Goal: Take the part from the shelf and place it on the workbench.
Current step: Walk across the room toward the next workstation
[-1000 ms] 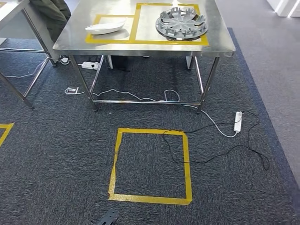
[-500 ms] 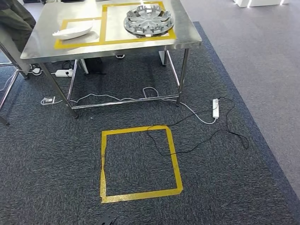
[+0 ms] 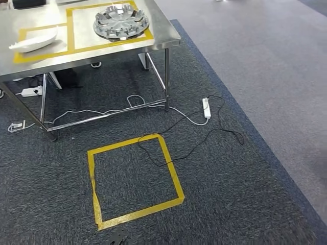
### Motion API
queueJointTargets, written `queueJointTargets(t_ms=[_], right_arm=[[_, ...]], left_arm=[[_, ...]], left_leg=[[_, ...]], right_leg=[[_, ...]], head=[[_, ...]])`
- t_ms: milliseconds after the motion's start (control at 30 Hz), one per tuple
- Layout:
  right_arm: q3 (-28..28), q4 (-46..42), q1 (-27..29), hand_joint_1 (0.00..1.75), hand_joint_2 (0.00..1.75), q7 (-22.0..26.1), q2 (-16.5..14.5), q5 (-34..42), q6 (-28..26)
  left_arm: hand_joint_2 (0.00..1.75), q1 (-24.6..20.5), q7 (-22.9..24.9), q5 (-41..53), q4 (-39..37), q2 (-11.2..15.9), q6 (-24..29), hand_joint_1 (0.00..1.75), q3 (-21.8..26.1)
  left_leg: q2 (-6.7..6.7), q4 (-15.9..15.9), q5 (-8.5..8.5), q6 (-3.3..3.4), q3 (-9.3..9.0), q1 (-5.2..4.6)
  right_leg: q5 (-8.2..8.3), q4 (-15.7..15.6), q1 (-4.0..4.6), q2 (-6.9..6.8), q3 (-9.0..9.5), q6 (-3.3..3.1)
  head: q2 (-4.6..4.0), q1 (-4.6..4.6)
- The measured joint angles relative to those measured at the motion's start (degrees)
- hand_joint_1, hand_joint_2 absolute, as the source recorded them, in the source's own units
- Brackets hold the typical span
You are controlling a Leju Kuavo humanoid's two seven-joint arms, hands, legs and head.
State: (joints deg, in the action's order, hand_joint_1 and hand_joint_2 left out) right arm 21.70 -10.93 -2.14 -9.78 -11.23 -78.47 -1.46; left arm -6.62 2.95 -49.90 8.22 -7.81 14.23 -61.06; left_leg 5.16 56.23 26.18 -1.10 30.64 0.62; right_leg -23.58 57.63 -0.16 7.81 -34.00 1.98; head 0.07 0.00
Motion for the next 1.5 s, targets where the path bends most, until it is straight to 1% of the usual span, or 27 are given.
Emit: queueJointTargets(t_ms=[33,100,167,200,267,300,367,433,467,500,567,633,700,767,800,867,933,1000,1067,1133,1200,1267,1300,1333,1367,1433,1500], right_arm=[[0.01,0.01,0.12,0.00,0.00,-0.02,0.02,0.02,0.08],[0.03,0.02,0.36,0.00,0.00,-0.14,0.05,0.07,0.46],[0.05,0.02,0.20,0.00,0.00,-0.30,0.07,0.09,0.99],[0.05,0.02,0.08,0.00,0.00,-0.34,0.07,0.06,1.23],[0.07,0.02,-0.01,0.00,0.00,-0.41,0.07,-0.03,1.52],[0.07,0.02,0.02,0.00,0.00,-0.46,0.07,-0.09,1.61],[0.07,0.02,0.07,0.00,0.00,-0.64,0.07,-0.21,1.75],[0.07,0.02,0.02,0.00,0.00,-0.80,0.07,-0.37,1.89],[0.07,0.02,-0.06,0.00,0.00,-0.83,0.07,-0.47,1.97],[0.07,0.02,-0.13,0.00,0.00,-0.87,0.07,-0.58,2.00],[0.07,0.02,-0.07,0.00,0.00,-0.94,0.07,-0.83,2.05],[0.08,0.02,0.01,0.00,0.00,-1.01,0.06,-1.04,2.07],[0.09,0.02,-0.17,0.00,0.00,-1.03,0.03,-1.15,2.08],[0.09,0.02,-0.23,0.00,0.00,-1.04,0.00,-1.19,2.08],[0.09,0.02,-0.16,0.00,0.00,-1.04,0.01,-1.20,2.08],[0.09,0.02,-0.06,0.00,0.00,-1.05,0.00,-1.22,2.08],[0.09,0.02,-0.12,0.00,0.00,-1.04,-0.01,-1.22,2.08],[0.09,0.02,-0.11,0.00,0.00,-1.04,-0.01,-1.21,2.08],[0.09,0.02,0.14,0.00,0.00,-1.05,0.01,-1.20,2.07],[0.09,0.02,0.20,0.00,0.00,-1.14,0.02,-1.20,2.08],[0.09,0.02,-0.01,0.00,0.00,-1.21,0.02,-1.20,2.09],[0.09,0.02,-0.11,0.00,0.00,-1.20,0.02,-1.20,2.07],[0.09,0.02,-0.12,0.00,0.00,-1.20,0.02,-1.20,2.06],[0.09,0.02,-0.11,0.00,0.00,-1.21,0.02,-1.20,2.05],[0.09,0.02,-0.09,0.00,0.00,-1.21,0.03,-1.20,2.06],[0.09,0.02,-0.06,0.00,0.00,-1.22,0.03,-1.20,2.11],[0.09,0.02,-0.09,0.00,0.00,-1.22,0.02,-1.20,2.15]], left_arm=[[0.00,-0.03,0.03,0.00,0.00,-0.08,-0.01,0.00,-0.02],[0.00,-0.08,0.03,0.00,0.00,-0.18,0.01,0.00,-0.04],[0.00,0.03,0.01,-0.01,-0.01,-0.21,0.03,0.00,-0.08],[0.00,0.17,0.00,-0.02,-0.02,-0.20,0.03,0.00,-0.13],[0.00,0.35,0.00,-0.04,-0.02,-0.10,0.03,0.00,-0.24],[0.00,0.36,0.00,-0.04,-0.02,-0.06,0.04,0.00,-0.28],[0.00,0.31,0.00,-0.05,-0.02,-0.04,0.04,0.00,-0.34],[0.00,0.28,0.00,-0.09,-0.02,-0.02,0.04,0.00,-0.36],[0.00,0.27,0.01,-0.12,-0.02,-0.01,0.04,0.00,-0.36],[0.00,0.26,0.03,-0.17,-0.02,0.01,0.04,0.00,-0.36],[0.00,0.16,0.15,-0.30,-0.02,0.03,0.06,0.00,-0.37],[0.00,0.04,0.26,-0.38,-0.02,0.04,0.07,0.00,-0.38],[0.00,0.05,0.30,-0.39,-0.02,0.05,0.07,0.00,-0.38],[0.00,0.15,0.37,-0.39,-0.02,0.08,0.07,0.00,-0.39],[0.00,0.19,0.40,-0.39,-0.02,0.09,0.07,0.00,-0.39],[0.00,0.22,0.44,-0.40,-0.02,0.11,0.07,0.00,-0.40],[0.00,0.17,0.44,-0.44,-0.02,0.10,0.07,0.00,-0.40],[0.00,0.05,0.53,-0.48,-0.02,0.04,0.11,0.00,-0.40],[0.00,-0.06,0.78,-0.48,-0.02,-0.06,0.25,0.00,-0.41],[0.00,-0.07,0.96,-0.49,-0.02,-0.16,0.38,0.00,-0.42],[0.00,0.06,1.01,-0.50,-0.02,-0.18,0.42,0.00,-0.44],[0.00,0.28,1.08,-0.50,-0.03,-0.12,0.43,0.00,-0.45],[0.00,0.31,1.12,-0.50,-0.04,-0.08,0.43,0.00,-0.46],[0.00,0.31,1.14,-0.50,-0.04,-0.07,0.43,0.00,-0.47],[0.00,0.28,1.14,-0.50,-0.04,-0.08,0.43,0.00,-0.50],[0.00,0.27,1.14,-0.50,-0.04,-0.12,0.40,0.00,-0.63],[0.00,0.27,1.15,-0.53,-0.04,-0.08,0.36,0.00,-0.75]], left_leg=[[-0.69,0.06,-0.08,0.34,0.13,-0.05],[-2.18,-0.12,-0.35,1.15,0.14,-0.08],[-3.91,-0.23,-0.41,1.65,0.14,-0.16],[-4.88,-0.22,-0.36,1.78,0.16,-0.24],[-6.81,-0.21,-0.32,1.83,0.19,-0.33],[-7.65,-0.20,-0.30,1.82,0.18,-0.34],[-9.10,-0.19,-0.18,1.64,0.00,-0.35],[-10.25,-0.03,0.09,1.15,-0.25,-0.73],[-10.79,0.05,0.17,0.85,-0.33,-0.94],[-11.39,0.10,0.21,0.56,-0.36,-1.14],[-12.03,0.16,0.38,-0.07,-0.42,-1.10],[-9.49,2.39,2.20,-0.79,0.48,-0.84],[-6.39,9.01,5.93,-1.17,3.63,-0.66],[-5.71,15.38,8.12,-1.18,6.87,-0.63],[-5.61,16.12,7.61,-1.15,7.37,-0.61],[-4.93,11.54,3.80,-1.04,5.40,-0.47],[-2.42,4.25,0.56,-0.95,2.15,-0.07],[-0.82,0.95,0.10,-0.62,0.78,0.10],[-1.76,0.69,0.10,0.13,0.71,0.05],[-3.09,0.52,-0.11,0.96,0.66,0.10],[-4.57,0.46,-0.08,1.45,0.63,-0.04],[-6.29,0.48,0.03,1.61,0.60,-0.25],[-7.13,0.49,0.10,1.63,0.54,-0.31],[-7.89,0.49,0.20,1.61,0.42,-0.34],[-8.58,0.49,0.33,1.52,0.23,-0.36],[-9.74,0.55,0.72,1.07,-0.25,-0.59],[-10.77,0.58,0.98,0.51,-0.54,-0.91]], right_leg=[[0.20,-0.11,-0.16,0.46,-0.35,0.38],[-0.53,1.04,-0.17,-1.59,-1.25,1.01],[-3.73,6.57,-0.06,-5.53,-3.80,1.44],[-5.73,10.63,-0.09,-6.66,-5.61,1.61],[-7.95,16.50,-0.16,-7.31,-7.95,1.86],[-7.66,16.74,-0.19,-7.43,-7.71,1.92],[-4.72,11.17,-0.20,-8.44,-4.02,1.86],[-2.42,3.58,0.05,-11.27,0.40,1.47],[-2.05,1.44,0.18,-12.17,1.52,1.11],[-2.16,0.66,0.34,-12.37,1.74,0.72],[-1.92,0.61,0.28,-10.83,1.40,-0.14],[-1.57,0.43,0.05,-9.49,1.20,-0.85],[-1.29,0.39,-0.08,-8.07,0.86,-1.33],[-1.13,0.40,-0.08,-6.40,0.62,-1.52],[-1.06,0.41,-0.09,-5.51,0.58,-1.49],[-0.89,0.42,-0.21,-3.65,0.58,-1.24],[-0.75,0.67,-0.19,-1.98,0.32,-0.72],[-0.55,0.80,-0.19,-0.72,-0.25,-0.02],[-0.30,0.62,-0.38,0.01,-0.82,0.71],[-1.48,2.36,-0.25,-2.31,-1.84,1.29],[-5.06,8.71,-0.09,-5.92,-4.73,1.67],[-8.05,15.77,-0.14,-7.19,-7.97,1.87],[-8.12,16.94,-0.14,-7.36,-8.39,1.87],[-7.13,15.80,-0.13,-7.55,-7.60,1.80],[-5.39,12.56,-0.10,-8.06,-5.69,1.68],[-2.55,4.79,0.13,-10.59,-1.27,1.20],[-1.71,1.32,0.41,-11.79,0.52,0.53]], head=[[0.00,-0.01],[0.00,0.27],[0.00,0.69],[0.00,0.82],[0.00,0.81],[0.00,0.81],[0.00,0.82],[0.00,0.87],[0.00,0.83],[0.00,0.79],[0.00,0.67],[0.00,0.53],[0.00,0.33],[0.00,0.31],[0.00,0.31],[0.00,0.31],[0.00,0.25],[0.00,0.19],[0.00,0.18],[0.00,0.59],[0.00,1.04],[0.00,1.05],[0.00,1.07],[0.00,1.06],[0.00,1.07],[0.00,1.06],[0.00,0.93]])
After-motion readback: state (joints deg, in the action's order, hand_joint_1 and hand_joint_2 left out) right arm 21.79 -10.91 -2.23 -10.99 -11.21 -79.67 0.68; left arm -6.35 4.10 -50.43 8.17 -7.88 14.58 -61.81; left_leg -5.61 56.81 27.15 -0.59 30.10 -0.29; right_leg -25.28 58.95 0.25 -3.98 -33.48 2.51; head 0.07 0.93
